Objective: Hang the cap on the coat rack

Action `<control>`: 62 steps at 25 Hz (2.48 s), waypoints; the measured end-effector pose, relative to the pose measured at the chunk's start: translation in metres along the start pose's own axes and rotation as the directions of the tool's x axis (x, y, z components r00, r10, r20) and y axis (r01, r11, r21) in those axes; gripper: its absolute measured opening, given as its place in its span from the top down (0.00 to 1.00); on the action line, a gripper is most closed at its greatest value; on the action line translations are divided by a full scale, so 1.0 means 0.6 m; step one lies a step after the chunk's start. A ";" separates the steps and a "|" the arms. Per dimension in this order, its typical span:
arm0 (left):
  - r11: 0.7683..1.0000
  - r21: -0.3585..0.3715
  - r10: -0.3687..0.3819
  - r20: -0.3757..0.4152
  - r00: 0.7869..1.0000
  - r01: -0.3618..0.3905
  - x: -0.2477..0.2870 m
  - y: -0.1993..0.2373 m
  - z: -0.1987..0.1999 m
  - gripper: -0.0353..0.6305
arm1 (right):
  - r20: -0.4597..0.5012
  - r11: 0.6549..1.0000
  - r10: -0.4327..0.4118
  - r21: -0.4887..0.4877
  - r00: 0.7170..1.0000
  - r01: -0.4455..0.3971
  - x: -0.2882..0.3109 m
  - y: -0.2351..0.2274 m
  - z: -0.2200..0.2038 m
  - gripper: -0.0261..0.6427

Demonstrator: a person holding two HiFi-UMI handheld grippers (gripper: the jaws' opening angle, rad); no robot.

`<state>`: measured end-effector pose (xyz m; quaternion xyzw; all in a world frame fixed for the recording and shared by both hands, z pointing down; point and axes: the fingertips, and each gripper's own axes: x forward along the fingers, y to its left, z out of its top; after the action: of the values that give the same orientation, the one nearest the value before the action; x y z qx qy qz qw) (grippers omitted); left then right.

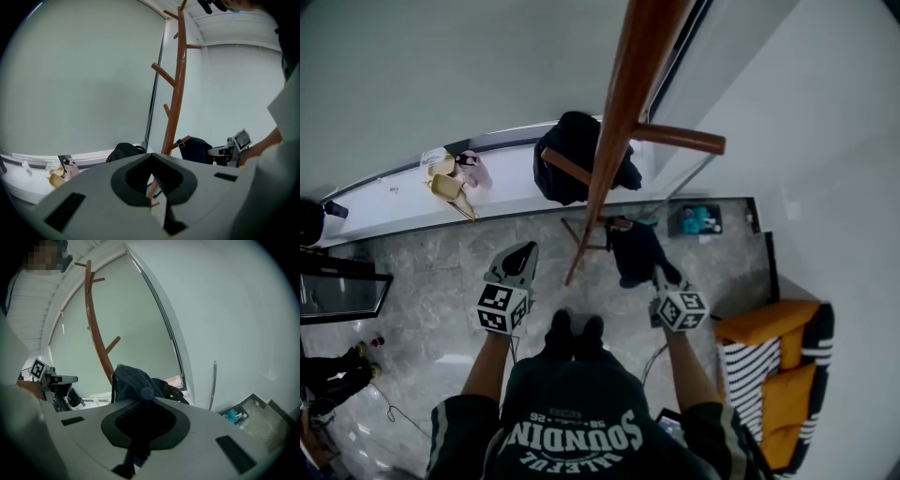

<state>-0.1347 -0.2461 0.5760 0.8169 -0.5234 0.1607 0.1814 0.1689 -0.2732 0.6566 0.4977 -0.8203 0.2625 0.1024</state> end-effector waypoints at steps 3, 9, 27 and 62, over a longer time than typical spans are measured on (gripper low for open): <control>1.000 0.003 -0.008 -0.002 1.000 0.008 0.003 -0.006 0.001 0.95 | -0.020 1.000 0.000 0.014 1.000 0.000 0.010 0.001 -0.010 0.94; 1.000 -0.003 0.007 -0.007 1.000 -0.007 -0.003 0.003 -0.006 0.95 | -0.059 0.999 0.009 0.038 0.998 -0.006 0.027 0.001 -0.035 0.94; 0.994 -0.041 0.101 -0.012 0.995 -0.101 -0.068 0.053 -0.031 0.95 | -0.251 1.000 0.029 0.002 0.968 -0.029 0.099 0.040 -0.140 0.94; 0.985 0.111 -0.150 0.145 0.978 0.134 -0.018 -0.094 0.102 0.95 | 0.241 0.962 0.043 -0.270 0.970 0.025 -0.093 0.203 0.199 0.96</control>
<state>-0.0834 -0.2441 0.5097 0.8702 -0.4673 0.1104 0.1106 0.1009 -0.2496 0.4923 0.5038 -0.8571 0.0848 0.0666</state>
